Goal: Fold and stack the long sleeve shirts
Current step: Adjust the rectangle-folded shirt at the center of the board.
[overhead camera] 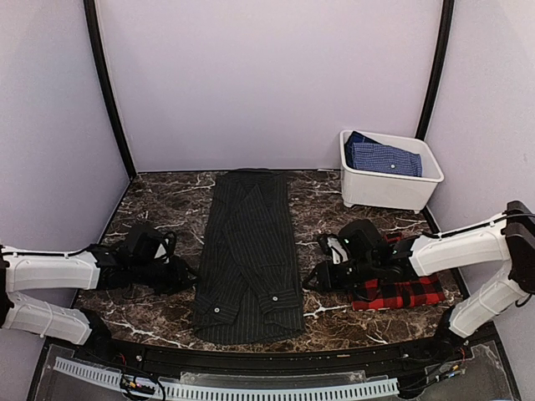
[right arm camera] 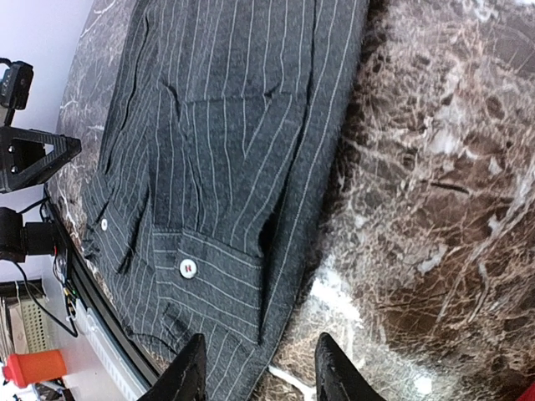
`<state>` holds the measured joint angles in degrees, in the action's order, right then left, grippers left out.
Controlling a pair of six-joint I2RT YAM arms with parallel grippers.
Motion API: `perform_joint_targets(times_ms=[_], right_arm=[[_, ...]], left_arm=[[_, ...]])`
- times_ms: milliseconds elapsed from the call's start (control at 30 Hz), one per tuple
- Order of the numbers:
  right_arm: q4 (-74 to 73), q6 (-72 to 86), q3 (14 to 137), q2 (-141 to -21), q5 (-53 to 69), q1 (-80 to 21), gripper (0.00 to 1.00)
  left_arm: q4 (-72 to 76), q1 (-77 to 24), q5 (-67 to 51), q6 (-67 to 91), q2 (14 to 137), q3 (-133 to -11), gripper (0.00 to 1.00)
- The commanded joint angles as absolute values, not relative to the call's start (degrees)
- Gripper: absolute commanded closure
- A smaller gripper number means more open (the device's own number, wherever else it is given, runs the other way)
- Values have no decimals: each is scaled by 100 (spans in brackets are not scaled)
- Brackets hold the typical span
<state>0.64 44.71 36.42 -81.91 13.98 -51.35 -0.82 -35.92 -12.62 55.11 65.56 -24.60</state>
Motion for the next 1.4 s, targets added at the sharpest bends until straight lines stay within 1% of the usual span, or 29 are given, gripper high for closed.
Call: perform_joint_targets(times_ms=[0,100,367,567,800,833,933,967,1033,1200,1367], right_arm=[[528,4431,3463,-8134,1700,-5193,59],[649,4447,3427,-8122,1677,-5193,58],[911,4548,3270,-8221,1475,-5270,58],[958,4675,3251,-8352,1395,-5309,58],[895,4619,3566,-8775,1518,-5381,58],[881,4615,3592,-8820,1526,-5387,58],[905,4616,3584,-8893,1542,-5396,58],[905,4610,3595,-8926,1554,-5396,58],[929,4621,3612,-8998,1604,-5401,58],[1058,4649,3699,-9225,1760,-5476,58],[1096,4687,3813,-9470,1819,-5577,58]], left_arm=[[-501,-3697,-1027,5862,6096,-2196,67],[-989,-3716,-954,5762,6039,-2333,68],[-1201,-3726,-1139,5275,6447,-2481,68],[-1049,-3727,-1406,5200,6560,-2469,75],[-862,-3778,-1864,5207,6793,-2487,81],[-857,-3783,-1912,5214,6802,-2487,84],[-885,-3842,-2079,5283,6767,-2498,90],[-935,-3859,-2099,5291,6745,-2506,94],[-1042,-3880,-2161,5306,6670,-2536,98],[-1122,-3908,-2377,5324,6565,-2577,100],[-1043,-4043,-2487,5322,6799,-2565,100]])
